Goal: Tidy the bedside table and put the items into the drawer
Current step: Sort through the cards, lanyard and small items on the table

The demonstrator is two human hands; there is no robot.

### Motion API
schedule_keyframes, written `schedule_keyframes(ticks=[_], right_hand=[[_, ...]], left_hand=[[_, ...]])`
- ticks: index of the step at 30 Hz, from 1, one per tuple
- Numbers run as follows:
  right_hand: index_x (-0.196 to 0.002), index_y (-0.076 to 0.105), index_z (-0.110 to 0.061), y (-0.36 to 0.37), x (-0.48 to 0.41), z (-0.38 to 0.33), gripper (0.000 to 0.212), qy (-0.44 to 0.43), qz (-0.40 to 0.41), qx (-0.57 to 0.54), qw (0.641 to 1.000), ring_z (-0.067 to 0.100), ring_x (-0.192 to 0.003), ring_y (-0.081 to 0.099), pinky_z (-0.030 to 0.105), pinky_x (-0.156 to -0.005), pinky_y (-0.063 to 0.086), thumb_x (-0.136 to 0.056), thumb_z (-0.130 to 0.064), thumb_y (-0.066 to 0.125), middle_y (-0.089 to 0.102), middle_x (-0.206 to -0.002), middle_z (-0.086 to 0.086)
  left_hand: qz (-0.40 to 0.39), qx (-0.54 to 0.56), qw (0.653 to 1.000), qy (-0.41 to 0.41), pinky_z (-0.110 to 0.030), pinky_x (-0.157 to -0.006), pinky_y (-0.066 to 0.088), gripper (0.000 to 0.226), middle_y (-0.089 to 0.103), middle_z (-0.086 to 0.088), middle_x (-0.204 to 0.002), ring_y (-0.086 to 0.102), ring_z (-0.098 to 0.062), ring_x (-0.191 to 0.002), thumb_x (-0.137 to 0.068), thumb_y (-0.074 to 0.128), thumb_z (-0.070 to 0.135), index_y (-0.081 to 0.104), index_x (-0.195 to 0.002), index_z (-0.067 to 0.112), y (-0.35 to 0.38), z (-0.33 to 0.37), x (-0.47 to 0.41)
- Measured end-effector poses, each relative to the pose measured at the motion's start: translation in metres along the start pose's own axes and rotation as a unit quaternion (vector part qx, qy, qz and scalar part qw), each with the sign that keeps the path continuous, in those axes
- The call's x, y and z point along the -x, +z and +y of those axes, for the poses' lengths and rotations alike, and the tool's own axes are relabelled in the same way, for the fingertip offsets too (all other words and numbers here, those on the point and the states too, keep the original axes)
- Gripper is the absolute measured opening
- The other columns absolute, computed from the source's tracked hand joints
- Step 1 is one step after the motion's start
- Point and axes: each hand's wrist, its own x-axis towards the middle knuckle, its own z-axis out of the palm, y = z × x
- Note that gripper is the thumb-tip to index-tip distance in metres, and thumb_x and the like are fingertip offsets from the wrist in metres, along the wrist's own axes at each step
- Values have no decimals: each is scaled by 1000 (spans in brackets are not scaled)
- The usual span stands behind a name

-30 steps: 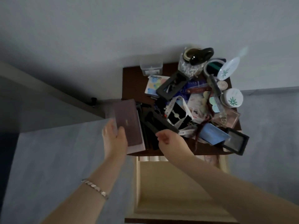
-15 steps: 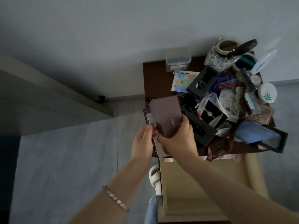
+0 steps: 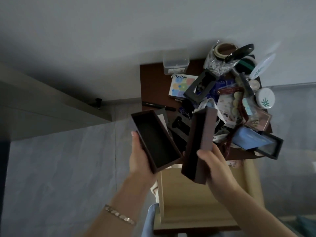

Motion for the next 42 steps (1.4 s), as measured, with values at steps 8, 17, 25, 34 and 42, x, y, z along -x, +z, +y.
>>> schedule_keyframes(ticks=[8,17,25,34,42], right_hand=[[-102,59,-20,-2,-30,1,25,47,-32,139,989,25,-89,62,37,-76,51,-91,-8,40,64,-94,10],[-110,55,-35,17,-43,7,33,-1,-87,179,980,14,-96,59,28,-80,50,-95,-16,33,63,-101,-4],[-115,56,-21,11,-43,17,29,22,-86,89,992,13,-93,62,28,-77,53,-97,-20,33,66,-100,2],[-101,56,-27,11,-40,11,28,-37,-59,141,988,16,-95,59,36,-89,49,-99,-36,30,61,-96,2],[-90,55,-22,20,-37,27,35,-88,27,135,987,6,-74,55,15,-66,46,-99,-36,24,57,-82,-2]], left_hand=[[71,-148,986,26,-39,-74,51,30,66,-10,-99,63,-26,-93,-91,47,27,55,-115,12,0,5,7],[96,-474,866,127,-24,-63,45,31,54,4,-96,56,-10,-84,-98,31,14,31,-123,32,6,-11,0],[-30,-539,840,60,-40,-79,53,44,51,4,-103,55,-16,-95,-98,35,15,19,-137,29,8,6,-4],[37,-604,776,175,-16,-62,43,33,56,13,-91,56,-2,-81,-99,34,32,44,-129,27,7,0,-7],[-33,-635,753,169,-32,-84,50,48,53,8,-110,57,-9,-95,-99,24,37,12,-146,38,2,-6,-8]])
